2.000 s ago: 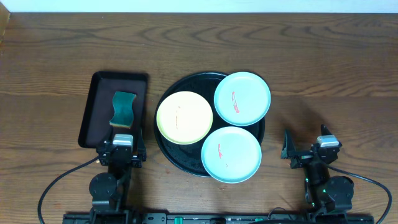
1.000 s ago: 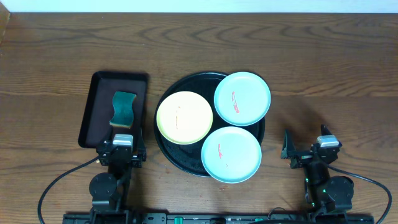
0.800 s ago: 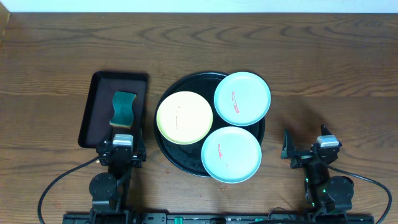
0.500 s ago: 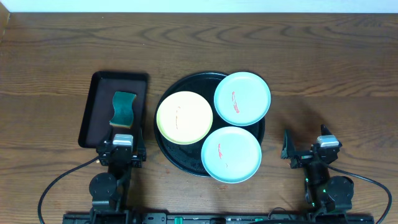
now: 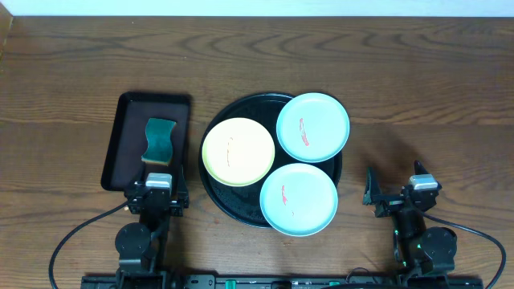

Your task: Clean dirty plates on tray and stack at the side

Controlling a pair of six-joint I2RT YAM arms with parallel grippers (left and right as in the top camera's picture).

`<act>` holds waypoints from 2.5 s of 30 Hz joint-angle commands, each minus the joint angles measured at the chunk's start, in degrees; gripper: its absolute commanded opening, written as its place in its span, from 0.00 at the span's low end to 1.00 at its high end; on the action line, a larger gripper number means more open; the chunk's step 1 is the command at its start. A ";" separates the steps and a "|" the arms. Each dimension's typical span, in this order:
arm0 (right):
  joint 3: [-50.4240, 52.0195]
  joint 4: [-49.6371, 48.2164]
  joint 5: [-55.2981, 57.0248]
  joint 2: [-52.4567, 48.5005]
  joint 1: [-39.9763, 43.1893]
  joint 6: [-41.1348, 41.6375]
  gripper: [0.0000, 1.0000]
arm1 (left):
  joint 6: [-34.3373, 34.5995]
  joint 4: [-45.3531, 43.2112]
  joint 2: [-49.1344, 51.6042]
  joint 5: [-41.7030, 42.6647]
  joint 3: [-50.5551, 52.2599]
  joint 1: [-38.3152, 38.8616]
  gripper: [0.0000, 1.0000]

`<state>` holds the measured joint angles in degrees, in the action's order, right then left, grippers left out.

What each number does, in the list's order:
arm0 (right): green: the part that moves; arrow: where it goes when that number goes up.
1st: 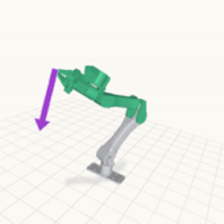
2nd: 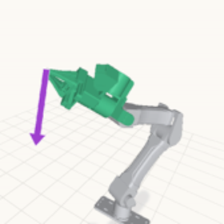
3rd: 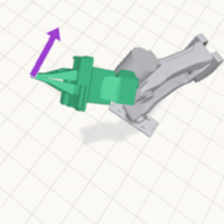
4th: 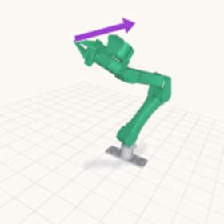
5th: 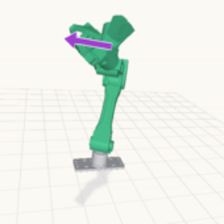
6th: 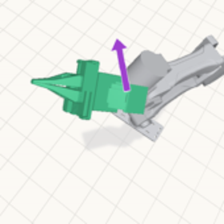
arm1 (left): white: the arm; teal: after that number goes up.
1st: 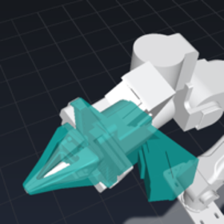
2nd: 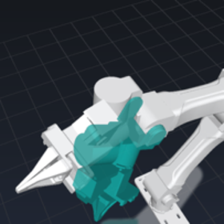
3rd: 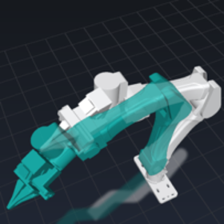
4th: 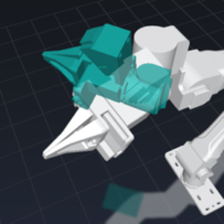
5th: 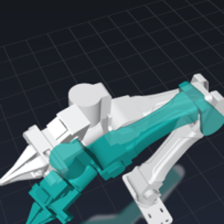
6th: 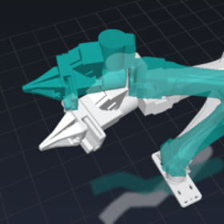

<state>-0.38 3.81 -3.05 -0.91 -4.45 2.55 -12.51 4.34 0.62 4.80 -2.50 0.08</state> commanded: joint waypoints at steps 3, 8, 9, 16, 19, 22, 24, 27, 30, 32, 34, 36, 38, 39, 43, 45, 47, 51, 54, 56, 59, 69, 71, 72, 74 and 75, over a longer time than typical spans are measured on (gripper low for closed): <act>0.07 0.26 0.55 -0.02 0.50 -0.44 0.99 | -0.96 0.46 -0.28 0.57 1.68 0.17 0.76; 0.07 0.26 0.63 -0.02 0.50 -0.48 0.99 | -0.94 0.46 -0.28 0.57 1.68 0.17 0.76; 0.07 0.26 0.66 -0.02 0.50 -0.48 0.99 | -0.94 0.46 -0.28 0.57 1.68 0.17 0.76; 0.07 -0.46 0.63 -0.02 0.50 -0.48 0.99 | -0.96 0.42 -0.28 0.50 1.68 0.17 0.76; 0.07 0.22 0.66 -0.02 0.50 -0.48 0.99 | -0.96 0.31 -0.28 0.57 1.68 0.17 0.76; 0.07 -0.46 0.20 -0.02 0.50 0.33 0.99 | -0.94 0.22 -0.28 0.59 1.68 0.17 0.76; 0.07 -1.46 -0.74 -0.02 0.50 3.06 0.99 | -0.28 0.22 -0.28 1.01 1.64 0.17 0.76; 0.07 -2.73 -2.16 -0.02 0.50 4.28 0.99 | 2.03 0.04 -0.28 1.40 1.44 0.17 0.76; -0.15 -3.41 -4.55 -0.02 0.50 4.26 0.99 | 3.37 0.07 -0.22 2.75 0.28 0.17 0.76; -0.63 -3.52 -4.57 -0.02 0.50 4.26 0.99 | 3.34 0.02 0.55 2.67 -1.40 0.15 0.76; -1.60 -3.58 -4.70 -0.02 0.50 4.24 0.99 | 3.34 0.07 1.88 2.69 -3.28 0.15 0.76; -2.82 -3.56 -4.81 -0.11 0.50 4.24 0.99 | 3.34 0.04 4.11 2.71 -5.73 0.15 0.76; -4.98 -3.56 -4.94 -0.59 0.50 4.22 0.99 | 3.37 0.04 7.28 2.71 -8.81 0.15 0.76; -5.75 -3.56 -4.94 -0.90 0.50 4.20 0.99 | 3.37 0.04 8.83 2.73 -10.25 0.15 0.76; -10.78 -3.34 -4.92 -4.00 0.50 3.13 0.99 | 3.37 0.72 16.79 2.73 -17.62 0.17 0.76; -13.70 -2.62 -4.92 -6.47 0.50 2.91 0.99 | 3.37 1.64 21.29 2.75 -21.92 0.17 0.76; -16.81 -1.64 -4.94 -9.49 0.50 2.93 0.99 | 3.37 3.26 25.73 2.75 -26.45 0.17 0.76; -23.56 0.66 -4.94 -16.92 0.50 2.84 0.99 | 3.39 8.20 33.57 3.72 -35.45 0.17 0.76; -29.22 2.62 -4.94 -23.67 0.50 2.47 0.99 | 3.39 13.55 39.15 3.80 -42.66 0.17 0.76; -32.85 4.09 -4.96 -28.09 0.50 2.47 0.99 | 3.37 16.85 42.23 3.80 -46.71 0.17 0.76; -40.41 7.91 -4.96 -37.22 0.50 2.47 0.99 | 3.37 24.11 48.48 3.76 -54.80 0.15 0.76; -61.48 22.21 -9.84 -60.02 0.50 0.50 0.99 | 3.39 46.03 65.81 3.78 -77.09 0.15 0.76; -65.81 26.67 -10.43 -64.19 0.50 0.15 0.99 | 3.39 49.94 69.18 3.78 -81.15 0.15 0.76; -67.93 28.94 -10.91 -66.27 0.50 -0.11 0.99 | 3.41 51.63 70.73 3.78 -82.90 0.15 0.76; -71.54 33.14 -11.63 -69.72 0.50 -0.11 0.99 | 3.69 55.01 74.03 3.82 -86.42 0.09 0.76; -73.50 35.41 -12.35 -71.58 0.50 -0.11 0.99 | 4.20 56.30 75.45 3.82 -87.82 0.04 0.76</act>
<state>-68.53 35.53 -12.49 -68.29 -4.45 3.66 -9.19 57.78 71.81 7.86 -85.01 0.12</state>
